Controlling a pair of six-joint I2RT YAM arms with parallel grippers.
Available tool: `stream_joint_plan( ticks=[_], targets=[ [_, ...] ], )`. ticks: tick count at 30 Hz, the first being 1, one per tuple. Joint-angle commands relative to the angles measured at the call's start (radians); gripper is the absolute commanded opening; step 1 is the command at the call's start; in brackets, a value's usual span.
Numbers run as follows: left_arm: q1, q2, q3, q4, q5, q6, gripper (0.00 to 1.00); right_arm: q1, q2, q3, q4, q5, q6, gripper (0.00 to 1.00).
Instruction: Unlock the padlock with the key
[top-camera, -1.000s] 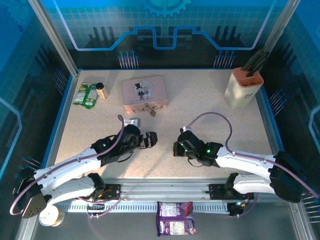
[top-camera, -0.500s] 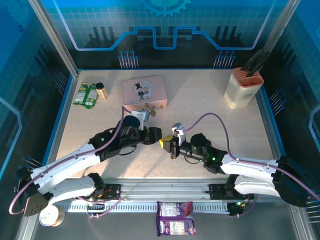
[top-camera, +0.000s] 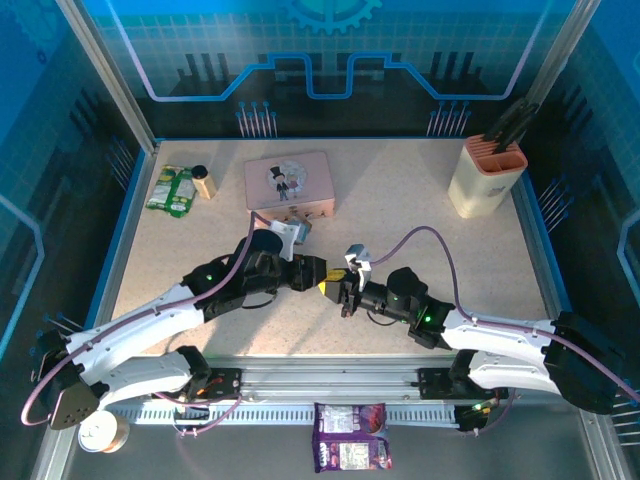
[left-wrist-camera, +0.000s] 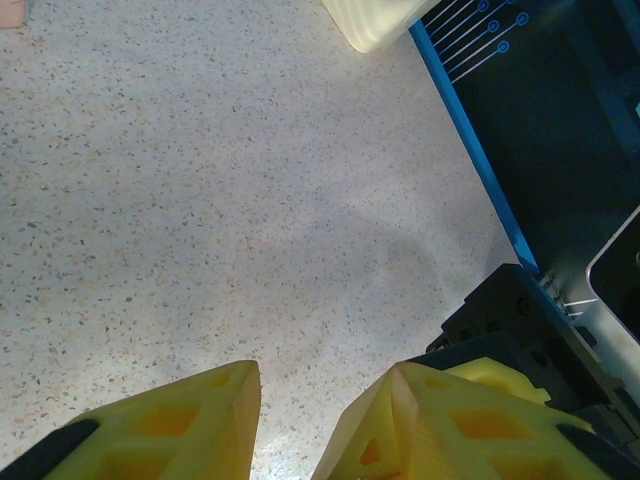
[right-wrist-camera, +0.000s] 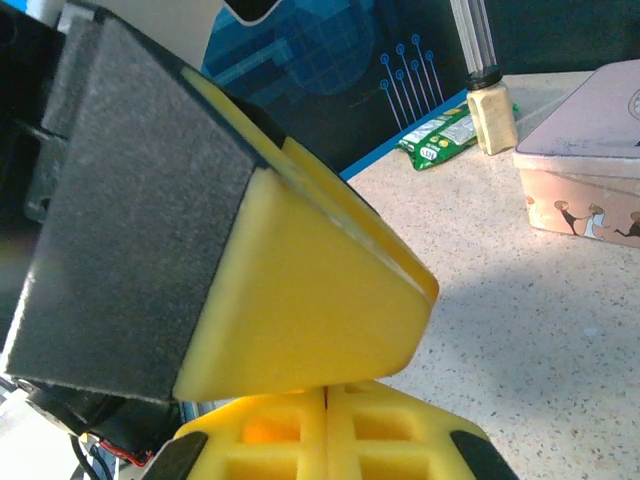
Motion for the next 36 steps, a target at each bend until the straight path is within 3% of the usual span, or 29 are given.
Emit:
stream_joint_plan(
  ticks=[1,18,25,32,36],
  targets=[
    [-0.007,0.002,0.008,0.024,0.028,0.0,0.37,0.002,0.002,-0.009,0.06,0.018,-0.011,0.0],
    [-0.007,0.0,0.001,0.042,0.024,-0.008,0.04,-0.002,0.021,-0.012,0.068,0.06,0.022,0.0],
    [-0.007,0.0,-0.006,0.063,-0.011,-0.02,0.0,-0.018,0.012,-0.004,0.04,0.071,0.056,0.0],
    [0.001,-0.028,-0.037,0.098,-0.164,-0.072,0.0,-0.122,-0.053,0.013,-0.079,0.012,0.217,0.36],
    [0.009,-0.04,-0.048,0.149,-0.218,-0.115,0.0,-0.245,-0.095,-0.009,-0.075,-0.101,0.399,0.46]
  ],
)
